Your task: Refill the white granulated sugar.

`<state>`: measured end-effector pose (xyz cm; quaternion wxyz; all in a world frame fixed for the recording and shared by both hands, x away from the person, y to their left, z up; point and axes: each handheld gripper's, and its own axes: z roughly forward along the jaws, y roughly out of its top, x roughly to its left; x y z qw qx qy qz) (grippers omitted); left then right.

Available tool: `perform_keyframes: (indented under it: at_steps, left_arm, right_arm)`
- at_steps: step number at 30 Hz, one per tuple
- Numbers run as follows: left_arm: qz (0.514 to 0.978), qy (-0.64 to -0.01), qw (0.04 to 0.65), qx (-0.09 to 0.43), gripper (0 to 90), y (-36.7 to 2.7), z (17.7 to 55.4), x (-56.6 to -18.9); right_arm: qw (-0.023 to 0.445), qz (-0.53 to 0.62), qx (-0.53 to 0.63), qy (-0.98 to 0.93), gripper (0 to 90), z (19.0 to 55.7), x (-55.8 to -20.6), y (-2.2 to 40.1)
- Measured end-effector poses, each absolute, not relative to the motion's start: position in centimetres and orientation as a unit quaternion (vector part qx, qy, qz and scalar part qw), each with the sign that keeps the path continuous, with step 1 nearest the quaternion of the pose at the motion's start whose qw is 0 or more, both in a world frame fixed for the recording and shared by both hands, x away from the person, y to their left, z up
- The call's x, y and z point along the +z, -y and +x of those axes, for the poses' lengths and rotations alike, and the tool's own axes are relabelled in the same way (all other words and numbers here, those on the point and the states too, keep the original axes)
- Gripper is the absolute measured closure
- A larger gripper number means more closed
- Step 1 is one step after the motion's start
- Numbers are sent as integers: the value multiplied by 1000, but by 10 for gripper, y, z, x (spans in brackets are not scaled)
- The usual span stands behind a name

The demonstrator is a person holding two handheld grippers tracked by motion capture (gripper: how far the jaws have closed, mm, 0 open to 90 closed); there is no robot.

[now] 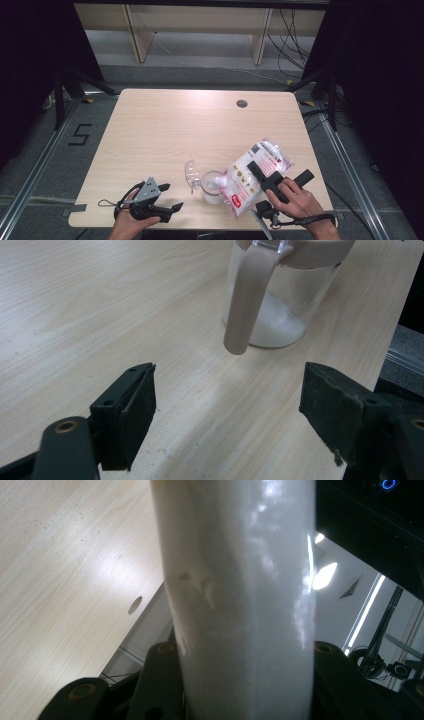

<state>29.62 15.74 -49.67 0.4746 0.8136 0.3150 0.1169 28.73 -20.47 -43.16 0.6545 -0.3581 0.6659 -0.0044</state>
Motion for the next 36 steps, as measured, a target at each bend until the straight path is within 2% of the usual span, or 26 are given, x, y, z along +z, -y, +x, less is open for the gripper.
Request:
perform_keyframes:
  at_steps: [36]
  left_arm:
    - [814,-311,476,119,221,-158,297,-497]
  right_arm:
    - [657,-357,-3,-664,668,287,-431,206]
